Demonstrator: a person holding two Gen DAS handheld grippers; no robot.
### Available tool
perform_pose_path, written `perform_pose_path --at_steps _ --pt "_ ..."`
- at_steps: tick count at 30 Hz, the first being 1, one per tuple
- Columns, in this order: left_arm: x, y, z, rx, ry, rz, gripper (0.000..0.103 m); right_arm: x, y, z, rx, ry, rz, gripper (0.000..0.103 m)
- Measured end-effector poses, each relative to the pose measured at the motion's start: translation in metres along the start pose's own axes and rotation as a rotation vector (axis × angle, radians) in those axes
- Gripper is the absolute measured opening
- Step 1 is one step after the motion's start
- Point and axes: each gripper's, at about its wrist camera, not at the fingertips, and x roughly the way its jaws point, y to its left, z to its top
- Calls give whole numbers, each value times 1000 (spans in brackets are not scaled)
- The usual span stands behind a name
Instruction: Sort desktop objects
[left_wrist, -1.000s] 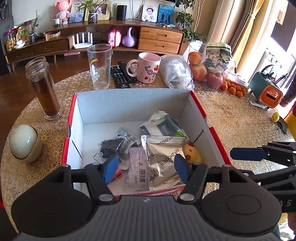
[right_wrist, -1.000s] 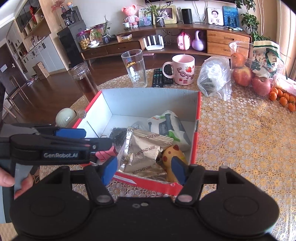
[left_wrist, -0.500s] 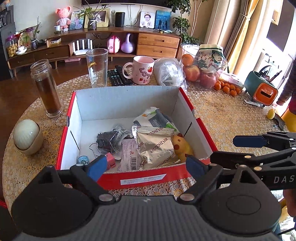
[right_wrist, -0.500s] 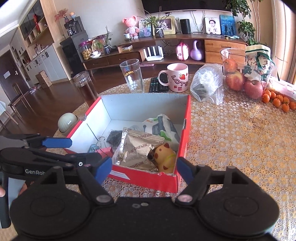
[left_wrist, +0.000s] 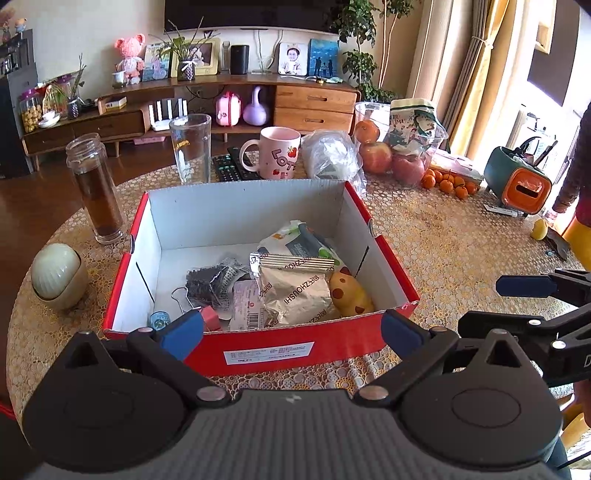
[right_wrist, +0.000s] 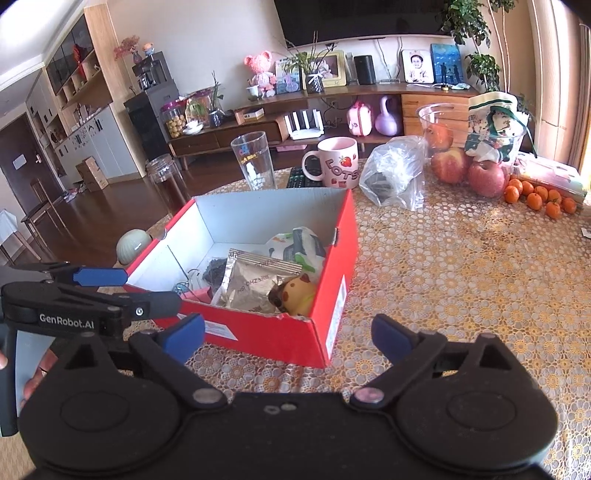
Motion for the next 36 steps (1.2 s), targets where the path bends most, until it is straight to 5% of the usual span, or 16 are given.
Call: perform_pose_path --at_steps 13,36 --pt "-18 -29 -18 41 -96 60 103 -21 -28 -21 26 -57 -21 102" --pt "1 -27 -33 6 3 141 103 -34 -105 -61 137 -48 -186 103"
